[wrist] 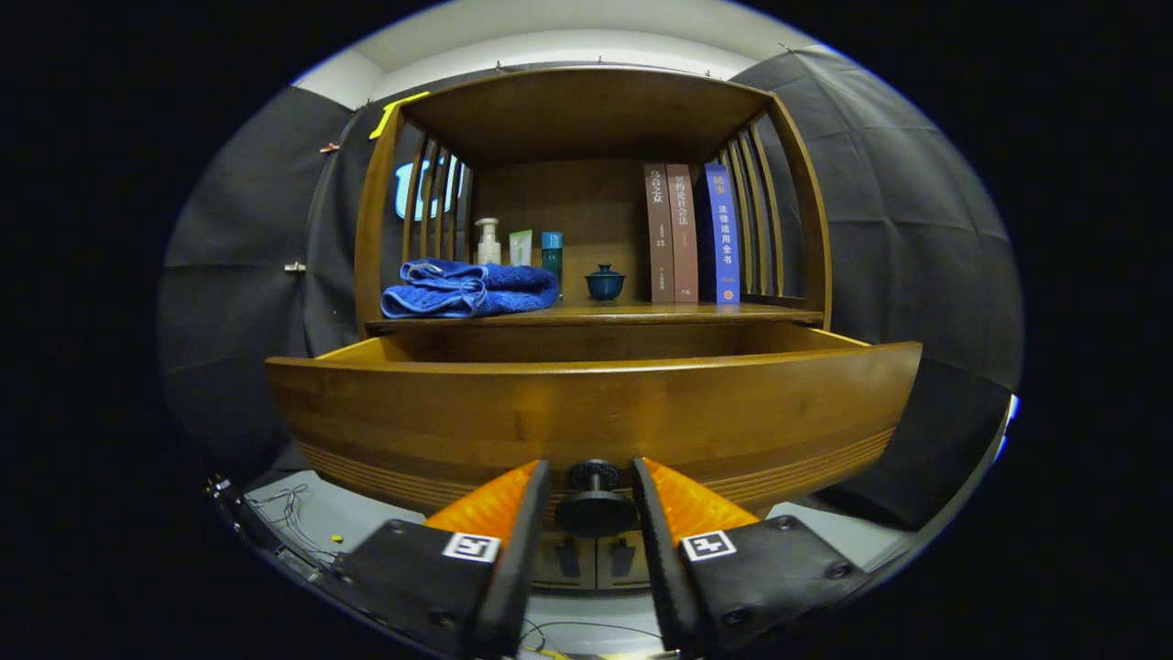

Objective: Pull open the drawer, take out the items inside it, and place them on the countertop above the cabinet.

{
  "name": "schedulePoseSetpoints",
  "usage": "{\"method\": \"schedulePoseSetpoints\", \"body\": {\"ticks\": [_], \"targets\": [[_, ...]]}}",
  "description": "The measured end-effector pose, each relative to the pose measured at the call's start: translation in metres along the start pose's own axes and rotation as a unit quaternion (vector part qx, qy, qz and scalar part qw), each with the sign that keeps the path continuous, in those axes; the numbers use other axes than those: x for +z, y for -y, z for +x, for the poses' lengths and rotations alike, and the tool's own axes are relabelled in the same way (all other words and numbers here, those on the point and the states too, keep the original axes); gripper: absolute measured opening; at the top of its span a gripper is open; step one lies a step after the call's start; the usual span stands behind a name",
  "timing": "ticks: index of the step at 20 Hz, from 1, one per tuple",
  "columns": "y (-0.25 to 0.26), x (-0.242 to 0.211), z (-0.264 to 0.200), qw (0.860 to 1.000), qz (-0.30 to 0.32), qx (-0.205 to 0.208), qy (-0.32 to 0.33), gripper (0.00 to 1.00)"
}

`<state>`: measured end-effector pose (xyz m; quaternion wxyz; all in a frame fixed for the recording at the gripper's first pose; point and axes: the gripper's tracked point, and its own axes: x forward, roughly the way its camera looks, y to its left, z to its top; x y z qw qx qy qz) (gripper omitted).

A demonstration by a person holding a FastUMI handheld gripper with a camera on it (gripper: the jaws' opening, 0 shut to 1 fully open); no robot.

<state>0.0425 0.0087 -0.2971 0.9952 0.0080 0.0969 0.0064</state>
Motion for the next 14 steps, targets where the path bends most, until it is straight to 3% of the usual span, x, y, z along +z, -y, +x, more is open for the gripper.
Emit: {"method": "schedulePoseSetpoints", "body": {"ticks": [4,10,14], "targets": [[0.002,0.017,-0.013,1.0,-0.006,-0.007,0.016,0.97],[0.0,0.095,-0.043,0.998,0.0,0.004,0.065,0.97],[0.003,0.148,-0.043,0.999,0.001,0.001,0.047,0.97]]}}
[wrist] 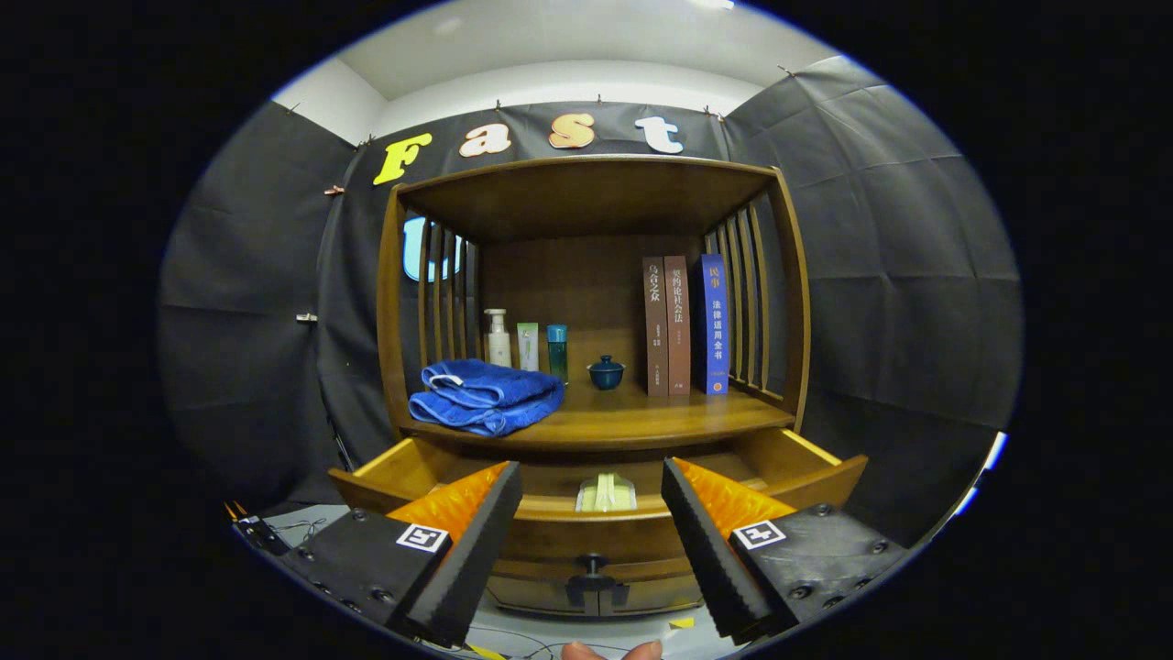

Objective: Pull open the drawer, take out the items inside it, and place them on the countertop above the cabinet.

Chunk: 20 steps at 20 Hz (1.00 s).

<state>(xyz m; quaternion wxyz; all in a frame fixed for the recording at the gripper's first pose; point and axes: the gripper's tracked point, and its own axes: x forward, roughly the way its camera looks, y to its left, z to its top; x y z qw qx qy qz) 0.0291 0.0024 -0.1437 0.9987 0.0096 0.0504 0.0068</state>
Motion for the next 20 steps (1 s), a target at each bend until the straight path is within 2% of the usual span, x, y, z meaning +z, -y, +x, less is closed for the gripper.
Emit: {"method": "schedulePoseSetpoints", "body": {"ticks": [3,8,15,17,20], "targets": [[0.0,0.019,0.017,0.997,0.027,0.012,-0.065,0.97],[0.013,0.006,0.064,0.976,0.03,-0.003,-0.214,0.98],[0.017,-0.08,0.127,0.915,0.017,-0.028,-0.402,0.99],[0.021,-0.102,0.141,0.904,0.01,-0.035,-0.426,0.98],[0.02,-0.125,0.158,0.896,0.025,-0.042,-0.442,0.98]]}}
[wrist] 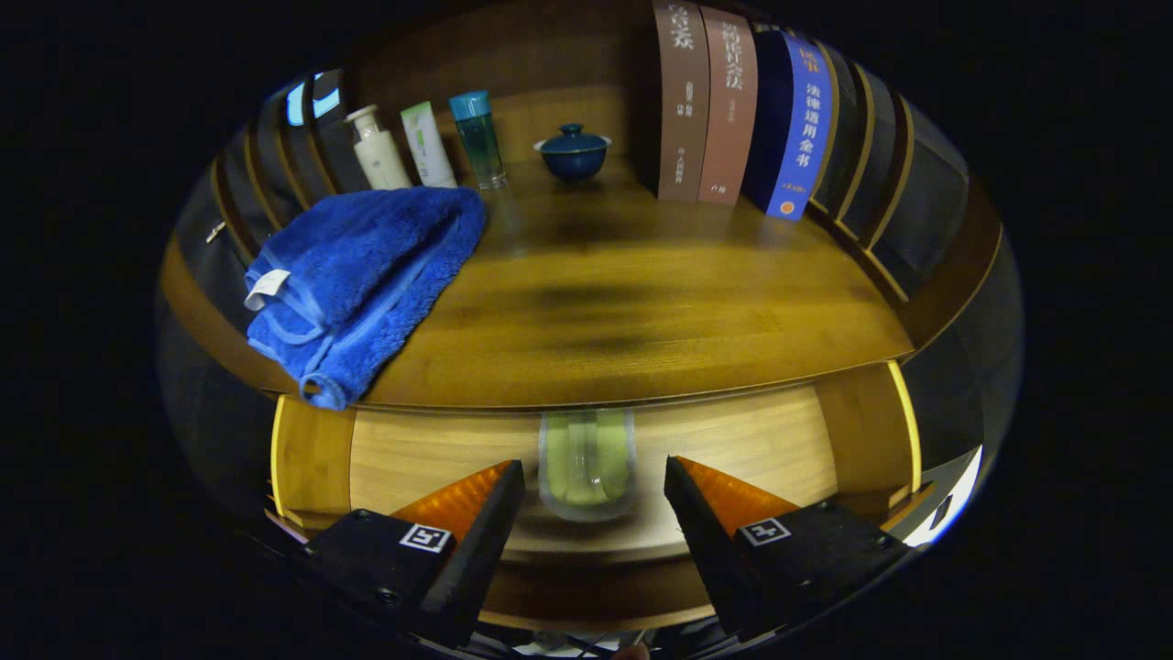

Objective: Pull open the drawer, take out the items inside it, and place them on the countertop above the cabinet.

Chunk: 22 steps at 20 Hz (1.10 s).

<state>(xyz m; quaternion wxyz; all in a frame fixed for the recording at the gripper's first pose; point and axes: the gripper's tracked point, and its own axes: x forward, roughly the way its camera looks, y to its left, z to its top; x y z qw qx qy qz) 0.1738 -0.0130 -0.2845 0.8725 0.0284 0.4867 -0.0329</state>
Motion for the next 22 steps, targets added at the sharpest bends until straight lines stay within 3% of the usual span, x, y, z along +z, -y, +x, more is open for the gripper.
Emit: {"method": "schedulePoseSetpoints", "body": {"ticks": [5,7,8,11,16,18,22], "targets": [[-0.017,0.0,0.029,0.999,0.022,0.022,-0.018,0.78],[-0.013,-0.005,0.042,1.0,0.01,0.007,-0.026,0.58],[-0.005,-0.007,0.044,0.999,0.009,-0.013,-0.03,0.5],[-0.004,-0.013,0.048,0.999,-0.003,-0.019,-0.032,0.27],[-0.005,-0.015,0.044,0.999,-0.017,-0.012,-0.037,0.27],[-0.004,-0.017,0.043,0.999,-0.019,-0.015,-0.04,0.18],[-0.008,-0.021,0.03,0.999,0.0,-0.006,-0.052,0.18]]}}
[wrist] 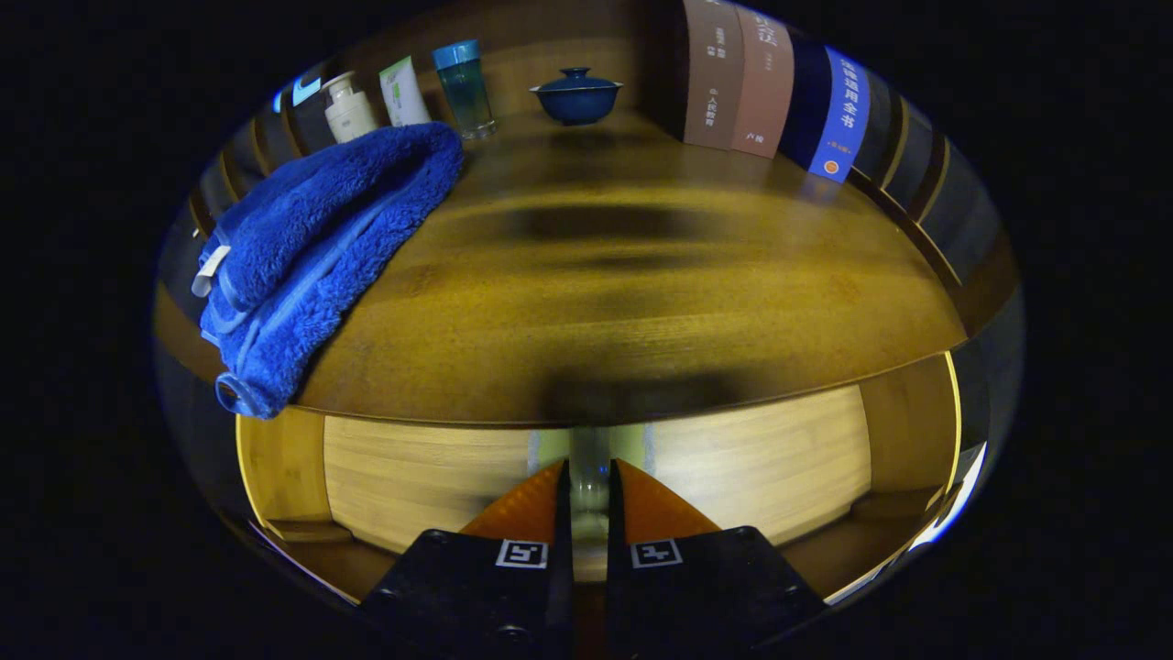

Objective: Pull open the drawer, take out the items inside it, and place them on the countertop above the cabinet.

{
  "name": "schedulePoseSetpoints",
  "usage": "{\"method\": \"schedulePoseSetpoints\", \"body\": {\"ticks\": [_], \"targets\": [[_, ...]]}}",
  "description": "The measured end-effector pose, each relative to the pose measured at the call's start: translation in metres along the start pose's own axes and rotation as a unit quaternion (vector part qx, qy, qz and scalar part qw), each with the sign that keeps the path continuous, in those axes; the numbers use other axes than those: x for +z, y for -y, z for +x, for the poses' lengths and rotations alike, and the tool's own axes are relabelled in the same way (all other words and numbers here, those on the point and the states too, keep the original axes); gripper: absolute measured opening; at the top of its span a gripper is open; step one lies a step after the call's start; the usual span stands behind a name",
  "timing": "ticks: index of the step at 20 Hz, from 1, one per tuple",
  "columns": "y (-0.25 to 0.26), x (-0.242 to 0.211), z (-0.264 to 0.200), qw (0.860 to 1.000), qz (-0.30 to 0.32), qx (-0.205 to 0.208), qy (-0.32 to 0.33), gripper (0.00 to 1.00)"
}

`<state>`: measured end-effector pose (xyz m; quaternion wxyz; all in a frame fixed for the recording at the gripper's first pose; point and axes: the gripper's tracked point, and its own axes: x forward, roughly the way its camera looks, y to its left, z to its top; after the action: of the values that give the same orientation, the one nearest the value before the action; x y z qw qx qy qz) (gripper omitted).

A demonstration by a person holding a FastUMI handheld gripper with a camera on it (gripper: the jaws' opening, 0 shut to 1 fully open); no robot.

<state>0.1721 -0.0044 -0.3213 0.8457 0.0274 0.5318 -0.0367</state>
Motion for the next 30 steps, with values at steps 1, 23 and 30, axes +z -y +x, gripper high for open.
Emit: {"method": "schedulePoseSetpoints", "body": {"ticks": [1,23,30], "targets": [[0.0,-0.002,-0.005,1.0,0.0,0.001,-0.004,0.18],[-0.009,0.002,-0.098,1.0,-0.007,0.024,0.018,0.18],[-0.008,0.0,-0.104,0.999,-0.003,0.015,0.049,0.18]]}}
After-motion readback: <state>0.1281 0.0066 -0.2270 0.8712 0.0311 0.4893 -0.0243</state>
